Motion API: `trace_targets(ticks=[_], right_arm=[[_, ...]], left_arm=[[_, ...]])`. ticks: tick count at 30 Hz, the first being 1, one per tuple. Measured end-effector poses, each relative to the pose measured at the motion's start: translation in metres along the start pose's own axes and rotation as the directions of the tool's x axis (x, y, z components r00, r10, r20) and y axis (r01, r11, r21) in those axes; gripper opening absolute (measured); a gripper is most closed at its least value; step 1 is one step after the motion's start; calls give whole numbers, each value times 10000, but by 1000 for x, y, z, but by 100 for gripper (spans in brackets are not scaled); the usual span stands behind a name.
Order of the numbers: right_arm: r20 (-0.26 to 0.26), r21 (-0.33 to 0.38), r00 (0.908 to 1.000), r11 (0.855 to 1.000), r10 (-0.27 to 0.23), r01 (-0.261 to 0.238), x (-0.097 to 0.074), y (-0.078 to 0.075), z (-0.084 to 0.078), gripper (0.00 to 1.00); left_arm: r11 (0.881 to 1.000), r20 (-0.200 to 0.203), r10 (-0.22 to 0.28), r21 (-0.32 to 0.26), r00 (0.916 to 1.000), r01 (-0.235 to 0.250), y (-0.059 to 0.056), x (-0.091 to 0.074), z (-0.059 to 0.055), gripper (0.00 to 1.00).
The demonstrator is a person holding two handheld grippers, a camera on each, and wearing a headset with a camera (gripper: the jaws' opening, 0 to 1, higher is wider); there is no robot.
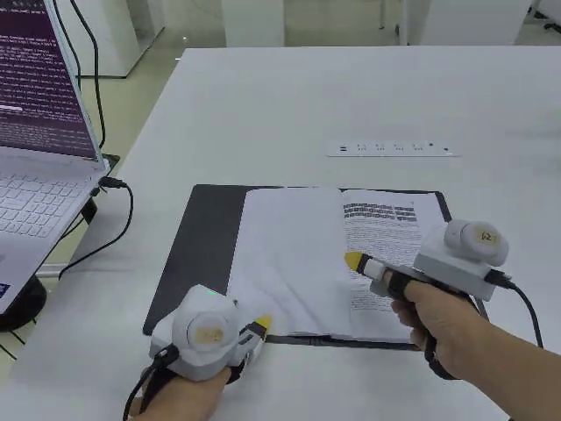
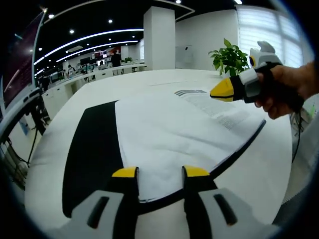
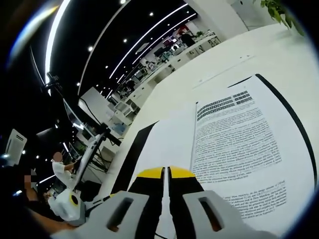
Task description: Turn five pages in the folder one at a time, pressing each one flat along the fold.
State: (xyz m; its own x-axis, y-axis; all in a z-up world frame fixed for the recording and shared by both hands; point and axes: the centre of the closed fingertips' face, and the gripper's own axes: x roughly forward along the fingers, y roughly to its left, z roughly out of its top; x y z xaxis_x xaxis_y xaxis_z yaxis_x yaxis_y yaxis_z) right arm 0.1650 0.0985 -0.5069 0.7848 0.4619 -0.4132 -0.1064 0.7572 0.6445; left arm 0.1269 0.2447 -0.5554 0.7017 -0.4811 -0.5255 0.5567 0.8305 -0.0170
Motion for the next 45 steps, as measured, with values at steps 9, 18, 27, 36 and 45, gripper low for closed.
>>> trace_targets(ticks=[9, 18, 27, 36, 45], right_arm=[[-104, -216, 9999, 9998, 6, -9, 20, -11, 6, 0], [164, -350, 9998, 9994, -80, 86, 41, -19, 18, 0], [136, -395, 9999, 9992, -10, 16, 56, -22, 24, 0], [330, -608, 9994, 9981, -73, 93, 67, -29, 37, 0], [492, -671, 9986, 9975, -193, 226, 84, -36, 54, 0]], left_arm=[[9997, 367, 80, -219, 9993, -72, 0, 0, 0, 33], [9996, 442, 102, -267, 9990, -90, 1, 1, 0, 33], [9996, 568, 102, -250, 9983, -88, 1, 1, 0, 33], [9997, 601, 98, -232, 9981, -84, 2, 1, 0, 33], [9996, 626, 108, -275, 9980, -90, 2, 1, -1, 33]])
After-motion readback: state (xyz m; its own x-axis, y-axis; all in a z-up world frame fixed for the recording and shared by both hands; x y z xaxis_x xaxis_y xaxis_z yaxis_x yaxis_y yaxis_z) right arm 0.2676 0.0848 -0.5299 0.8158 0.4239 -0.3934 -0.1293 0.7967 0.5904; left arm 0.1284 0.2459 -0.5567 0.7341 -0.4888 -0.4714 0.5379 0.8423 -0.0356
